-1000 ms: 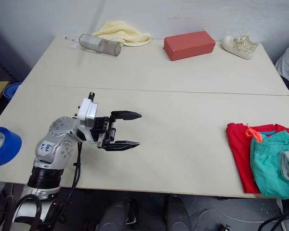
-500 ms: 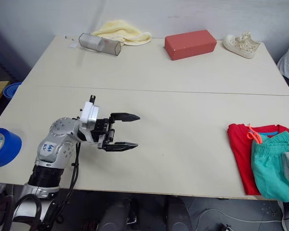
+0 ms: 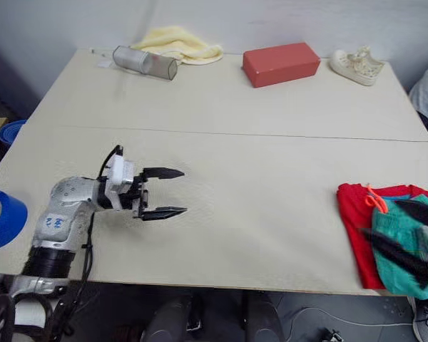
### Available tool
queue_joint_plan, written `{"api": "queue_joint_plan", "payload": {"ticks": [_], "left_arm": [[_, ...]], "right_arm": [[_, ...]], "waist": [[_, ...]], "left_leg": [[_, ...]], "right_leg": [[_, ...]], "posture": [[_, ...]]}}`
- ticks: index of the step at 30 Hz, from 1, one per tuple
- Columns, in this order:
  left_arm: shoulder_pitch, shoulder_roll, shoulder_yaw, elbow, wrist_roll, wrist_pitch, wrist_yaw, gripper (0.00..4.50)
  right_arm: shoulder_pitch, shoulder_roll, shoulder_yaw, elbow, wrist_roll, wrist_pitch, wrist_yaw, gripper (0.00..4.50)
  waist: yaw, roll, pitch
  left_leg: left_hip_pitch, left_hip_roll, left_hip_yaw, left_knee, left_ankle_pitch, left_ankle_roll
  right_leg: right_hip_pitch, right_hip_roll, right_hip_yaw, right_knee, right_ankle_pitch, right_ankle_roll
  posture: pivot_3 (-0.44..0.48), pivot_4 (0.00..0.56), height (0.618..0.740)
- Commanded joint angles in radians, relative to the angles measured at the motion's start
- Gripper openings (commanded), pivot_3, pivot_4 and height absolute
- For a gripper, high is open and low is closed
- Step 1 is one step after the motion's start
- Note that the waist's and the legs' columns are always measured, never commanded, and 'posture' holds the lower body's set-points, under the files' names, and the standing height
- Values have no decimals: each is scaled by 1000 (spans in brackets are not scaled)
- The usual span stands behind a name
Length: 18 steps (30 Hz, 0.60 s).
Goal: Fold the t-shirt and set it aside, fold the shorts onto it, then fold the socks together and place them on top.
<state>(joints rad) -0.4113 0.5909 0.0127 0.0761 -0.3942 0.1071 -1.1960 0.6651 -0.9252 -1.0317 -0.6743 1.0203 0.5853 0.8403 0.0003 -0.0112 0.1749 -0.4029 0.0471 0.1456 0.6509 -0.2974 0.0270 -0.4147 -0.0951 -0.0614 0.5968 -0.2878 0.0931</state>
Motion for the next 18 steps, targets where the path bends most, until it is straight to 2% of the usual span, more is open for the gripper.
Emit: {"api": "queue_joint_plan", "payload": {"ticks": [1,5,8,12,18], "left_arm": [[72,41,57,-61,28,-17,69,4500],[162,81,89,-87,53,-44,105,4500],[215,93,110,-93,76,-78,142,4500],[249,97,131,-107,83,-101,174,4500],[276,100,150,-112,84,-122,211,4500]], "right_arm": [[-198,-28,287,45,-206,-205,76,4464],[-467,1,631,174,-400,-350,145,4464],[-617,73,826,309,-559,-496,174,4464],[-710,141,938,459,-684,-661,207,4464],[-751,206,974,565,-724,-748,194,4464]], "waist": [[1,0,0],[2,-1,2],[-2,-2,2],[-1,-2,2],[-5,-1,2]], "left_leg": [[-1,0,0,2,0,-1],[-2,0,2,9,-1,1],[-1,0,2,13,-3,2],[0,-1,2,14,-1,3],[1,0,0,14,1,-1]], "right_leg": [[0,0,0,0,0,0],[0,-2,-5,3,-1,1],[1,-5,-8,6,-1,1],[1,-11,-10,12,1,0],[0,-13,-7,16,2,-2]], "posture": [[0,150,740],[0,150,740],[0,150,740],[0,150,740],[0,150,740]]}}
